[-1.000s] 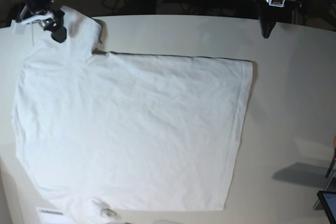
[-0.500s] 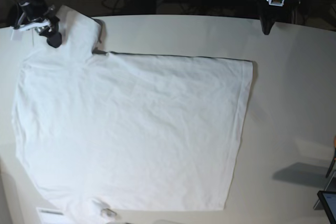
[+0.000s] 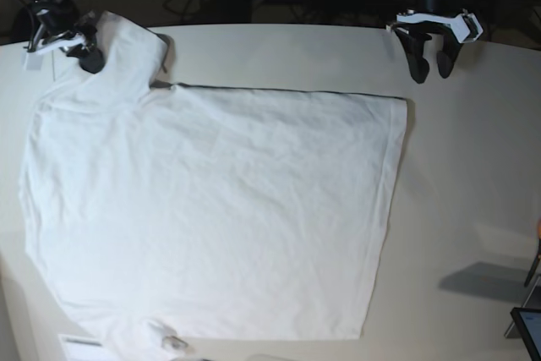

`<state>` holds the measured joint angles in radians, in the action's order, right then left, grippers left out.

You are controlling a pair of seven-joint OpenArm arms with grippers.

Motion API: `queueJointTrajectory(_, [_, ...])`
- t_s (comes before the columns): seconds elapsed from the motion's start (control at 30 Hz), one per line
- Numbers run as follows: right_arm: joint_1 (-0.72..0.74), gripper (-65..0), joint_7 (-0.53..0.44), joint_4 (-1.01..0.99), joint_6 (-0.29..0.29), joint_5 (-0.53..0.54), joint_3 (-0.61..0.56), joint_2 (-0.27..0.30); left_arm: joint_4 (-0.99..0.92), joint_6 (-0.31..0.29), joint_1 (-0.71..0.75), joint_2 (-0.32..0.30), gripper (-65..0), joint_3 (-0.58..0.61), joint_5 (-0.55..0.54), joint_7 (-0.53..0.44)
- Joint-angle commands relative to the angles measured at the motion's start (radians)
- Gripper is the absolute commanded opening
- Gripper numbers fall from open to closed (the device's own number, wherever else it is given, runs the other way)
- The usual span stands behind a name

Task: Fold the T-shirt properly
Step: 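Lower the left gripper onto the shirt body corner and grasp it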

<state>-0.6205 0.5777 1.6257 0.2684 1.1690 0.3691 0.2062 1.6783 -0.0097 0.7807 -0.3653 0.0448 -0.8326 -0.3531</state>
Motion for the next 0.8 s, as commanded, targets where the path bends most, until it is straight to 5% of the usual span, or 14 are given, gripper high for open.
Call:
queueJointTrajectory(0.0, [-0.005, -64.6, -0.005, 0.017, 0.009, 0.012, 0.008, 0.009, 0.010, -0.009, -0.004, -0.008, -30.1, -0.007, -0.035, 0.009])
queueJointTrajectory(0.1, [-0.005, -64.7, -0.005, 0.020, 0.010, 0.012, 0.008, 0.009, 0.000, -0.009, -0.045, -0.008, -30.1, -0.009, -0.124, 0.093])
queueJointTrajectory(0.3, [-0.008, -64.7, -0.005, 0.021, 0.010, 0.012, 0.005, 0.009, -0.002, -0.008, -0.139, -0.007, -30.6, -0.009, -0.133, 0.262])
queueJointTrajectory(0.57, [-0.011, -64.7, -0.005, 0.021, 0.010, 0.012, 0.006, 0.009, -0.008, -0.006, -0.231, 0.081, -30.6, -0.018, -0.133, 0.483])
queueJointTrajectory(0.77, [-0.011, -64.7, -0.005, 0.021, 0.010, 0.012, 0.006, 0.009, -0.025, -0.003, -0.283, 0.117, -30.7, -0.020, -0.133, 0.529])
